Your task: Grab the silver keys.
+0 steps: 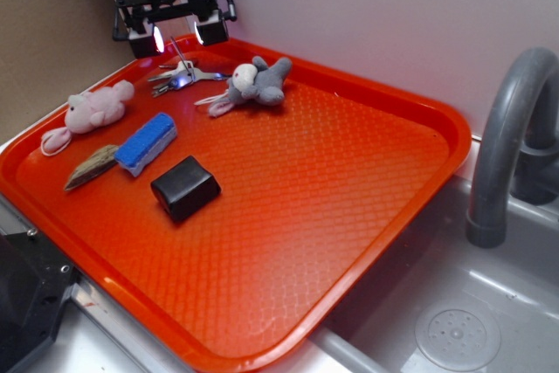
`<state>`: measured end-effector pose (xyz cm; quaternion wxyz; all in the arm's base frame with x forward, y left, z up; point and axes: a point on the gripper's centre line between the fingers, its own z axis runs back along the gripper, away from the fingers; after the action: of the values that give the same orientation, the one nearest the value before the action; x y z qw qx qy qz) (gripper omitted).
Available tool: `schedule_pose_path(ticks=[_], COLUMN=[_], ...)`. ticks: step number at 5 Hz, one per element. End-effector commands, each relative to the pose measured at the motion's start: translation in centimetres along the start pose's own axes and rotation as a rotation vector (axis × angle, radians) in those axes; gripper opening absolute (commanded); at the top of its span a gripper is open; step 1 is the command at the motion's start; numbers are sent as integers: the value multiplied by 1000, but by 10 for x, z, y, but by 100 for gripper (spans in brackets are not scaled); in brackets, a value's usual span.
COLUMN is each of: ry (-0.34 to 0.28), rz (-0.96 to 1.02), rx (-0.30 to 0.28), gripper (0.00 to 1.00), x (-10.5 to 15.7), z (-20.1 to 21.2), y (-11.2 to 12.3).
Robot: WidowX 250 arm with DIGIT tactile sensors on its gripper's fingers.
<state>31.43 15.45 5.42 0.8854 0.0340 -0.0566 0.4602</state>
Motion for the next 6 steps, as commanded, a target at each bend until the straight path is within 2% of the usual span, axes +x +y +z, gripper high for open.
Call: schedule_pose_path(ticks=[1,2,3,4,5,6], ry=[-83,-60,-57,-98,-104,-68], rz=[-47,-112,-231,-442,-693,-910], rx=[-48,-34,6,85,68,31], gripper=[0,0,0,0,0,0], x=[24,21,14,-10,-59,-106], z=[20,26,44,78,116,152], y=[5,3,-1,-6,-17,-17])
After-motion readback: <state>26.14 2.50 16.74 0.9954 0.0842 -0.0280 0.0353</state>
